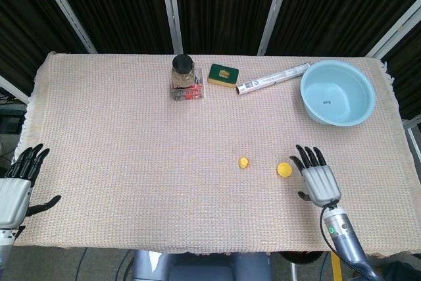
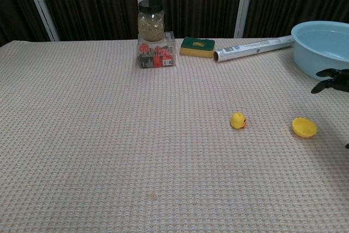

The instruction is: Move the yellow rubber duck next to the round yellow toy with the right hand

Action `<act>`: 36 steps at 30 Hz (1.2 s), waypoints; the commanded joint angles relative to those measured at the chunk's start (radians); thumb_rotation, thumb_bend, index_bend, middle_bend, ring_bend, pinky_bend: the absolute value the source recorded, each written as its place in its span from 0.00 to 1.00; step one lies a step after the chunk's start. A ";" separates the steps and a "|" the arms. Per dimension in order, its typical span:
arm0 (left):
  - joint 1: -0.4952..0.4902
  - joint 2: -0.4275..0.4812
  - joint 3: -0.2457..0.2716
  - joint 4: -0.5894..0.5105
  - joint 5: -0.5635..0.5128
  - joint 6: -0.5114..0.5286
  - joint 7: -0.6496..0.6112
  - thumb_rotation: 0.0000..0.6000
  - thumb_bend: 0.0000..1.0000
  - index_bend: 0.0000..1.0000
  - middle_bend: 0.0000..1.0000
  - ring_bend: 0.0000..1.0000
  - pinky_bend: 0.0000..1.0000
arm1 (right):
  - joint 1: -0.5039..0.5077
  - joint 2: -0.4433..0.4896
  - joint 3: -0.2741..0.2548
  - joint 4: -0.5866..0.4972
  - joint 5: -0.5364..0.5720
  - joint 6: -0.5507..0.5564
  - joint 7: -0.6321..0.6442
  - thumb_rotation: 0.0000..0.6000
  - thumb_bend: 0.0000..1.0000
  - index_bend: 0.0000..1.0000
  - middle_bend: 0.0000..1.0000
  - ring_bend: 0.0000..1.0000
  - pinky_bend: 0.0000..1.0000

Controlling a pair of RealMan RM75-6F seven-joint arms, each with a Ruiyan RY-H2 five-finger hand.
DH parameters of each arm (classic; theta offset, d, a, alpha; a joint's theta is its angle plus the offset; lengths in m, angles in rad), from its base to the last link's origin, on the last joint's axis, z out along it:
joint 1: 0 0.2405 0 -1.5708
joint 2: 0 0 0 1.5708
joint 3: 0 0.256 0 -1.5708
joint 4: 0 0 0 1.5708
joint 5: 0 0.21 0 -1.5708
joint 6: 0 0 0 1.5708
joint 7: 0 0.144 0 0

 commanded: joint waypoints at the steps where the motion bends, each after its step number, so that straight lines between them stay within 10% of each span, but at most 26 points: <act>1: -0.002 0.001 0.000 0.000 0.001 -0.002 0.000 1.00 0.00 0.00 0.00 0.00 0.22 | 0.034 -0.044 0.030 0.018 0.052 -0.036 -0.049 1.00 0.01 0.21 0.00 0.00 0.00; 36: -0.018 0.010 0.007 -0.029 0.001 -0.031 0.002 1.00 0.00 0.00 0.00 0.00 0.22 | 0.211 -0.286 0.137 0.138 0.330 -0.078 -0.263 1.00 0.13 0.31 0.00 0.00 0.00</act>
